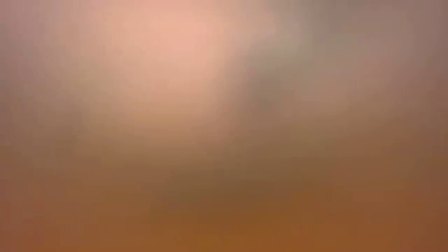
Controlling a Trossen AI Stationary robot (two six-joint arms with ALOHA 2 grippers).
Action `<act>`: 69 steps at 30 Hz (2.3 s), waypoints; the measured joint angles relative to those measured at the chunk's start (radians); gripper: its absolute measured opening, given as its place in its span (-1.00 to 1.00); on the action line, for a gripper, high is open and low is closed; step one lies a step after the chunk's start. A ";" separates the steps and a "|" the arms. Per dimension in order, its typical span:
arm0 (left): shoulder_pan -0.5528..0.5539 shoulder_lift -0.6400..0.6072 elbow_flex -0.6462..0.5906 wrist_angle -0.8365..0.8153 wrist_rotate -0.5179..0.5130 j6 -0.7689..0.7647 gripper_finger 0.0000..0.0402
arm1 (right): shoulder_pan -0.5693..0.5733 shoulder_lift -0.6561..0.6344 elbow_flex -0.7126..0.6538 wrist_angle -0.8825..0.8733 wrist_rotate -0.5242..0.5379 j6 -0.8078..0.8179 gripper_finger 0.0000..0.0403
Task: Pick & Place USB Port
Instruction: Put the brown HDMI cable into the green bin, then put the red charger cable into the orange bin
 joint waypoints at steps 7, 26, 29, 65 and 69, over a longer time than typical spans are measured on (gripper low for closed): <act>0.008 -0.120 0.000 -0.019 -0.038 0.016 -0.23 | 0.000 0.000 0.000 0.016 0.000 -0.002 -0.35; 0.133 -0.325 0.002 0.194 -0.877 0.702 -0.22 | 0.003 0.000 0.000 -0.068 -0.221 -0.066 -0.35; 0.187 -0.324 0.002 0.194 -0.921 0.798 -0.22 | 0.007 0.000 0.000 -0.127 -0.347 -0.081 -0.35; 0.245 -0.229 0.000 0.186 -0.985 0.916 -0.22 | 0.053 0.000 0.000 -0.284 -0.208 -0.191 -0.35; 0.240 -0.229 0.000 0.185 -0.983 0.907 -0.22 | 0.039 0.000 0.000 -0.323 -0.209 -0.186 -0.35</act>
